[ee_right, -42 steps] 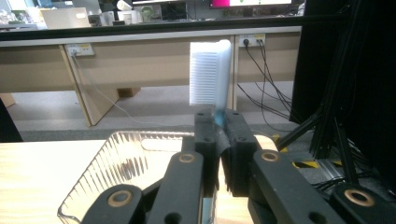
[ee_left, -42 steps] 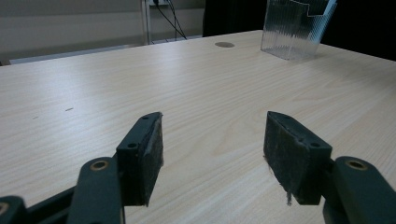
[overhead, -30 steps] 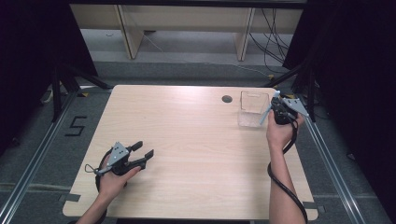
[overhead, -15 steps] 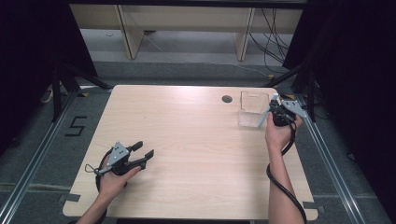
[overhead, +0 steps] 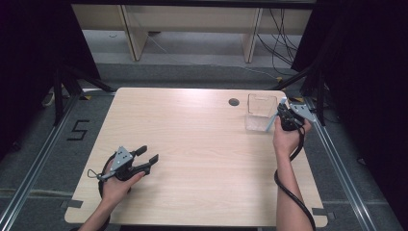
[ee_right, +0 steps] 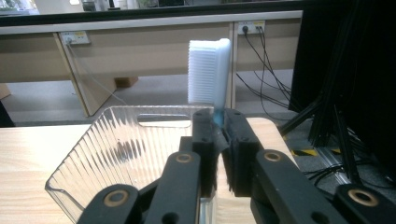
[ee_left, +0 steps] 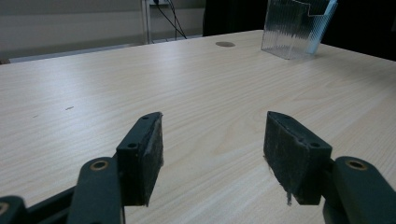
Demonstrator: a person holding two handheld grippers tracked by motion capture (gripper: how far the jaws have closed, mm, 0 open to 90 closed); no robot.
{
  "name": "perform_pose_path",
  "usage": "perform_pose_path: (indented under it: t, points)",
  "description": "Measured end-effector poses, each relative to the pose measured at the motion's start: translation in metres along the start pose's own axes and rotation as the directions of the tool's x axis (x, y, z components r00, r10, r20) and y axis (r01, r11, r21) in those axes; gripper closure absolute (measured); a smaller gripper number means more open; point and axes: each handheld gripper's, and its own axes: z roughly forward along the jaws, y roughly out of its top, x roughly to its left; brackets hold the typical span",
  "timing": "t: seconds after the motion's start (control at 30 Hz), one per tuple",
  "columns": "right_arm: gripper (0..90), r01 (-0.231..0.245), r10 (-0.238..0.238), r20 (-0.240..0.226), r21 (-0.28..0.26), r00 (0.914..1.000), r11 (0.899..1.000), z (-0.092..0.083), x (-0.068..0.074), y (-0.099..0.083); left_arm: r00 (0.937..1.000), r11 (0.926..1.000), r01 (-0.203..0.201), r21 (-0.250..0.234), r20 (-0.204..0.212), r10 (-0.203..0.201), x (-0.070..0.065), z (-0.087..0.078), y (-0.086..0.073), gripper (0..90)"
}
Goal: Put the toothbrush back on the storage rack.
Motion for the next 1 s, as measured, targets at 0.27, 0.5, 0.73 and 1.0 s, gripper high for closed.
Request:
perform_pose_path:
  t: [0.27,0.5,0.73,1.0]
  points:
    - [76.2,-0.002,0.002,0.002,-0.001,1.0,1.0,0.0,-0.002,-0.001,0.9996,0.9996,0.027,-0.005,0.002,-0.027,-0.002,0.001,-0.002,37.5]
    - [67.1,-0.014,0.014,0.01,0.01,0.9998,1.0,-0.002,-0.004,-0.001,0.9999,0.9999,0.015,-0.007,0.004,-0.015,-0.001,0.001,-0.001,37.5]
    - [55.2,-0.045,0.045,-0.002,0.015,0.999,0.999,-0.003,-0.004,-0.002,1.0,1.0,0.001,0.002,0.0,-0.001,0.0,0.001,-0.001,37.5]
    - [46.5,-0.015,0.016,-0.021,0.054,0.9997,0.998,-0.011,-0.004,-0.003,0.9996,0.9996,0.028,-0.005,-0.001,-0.028,-0.001,0.001,-0.002,37.5]
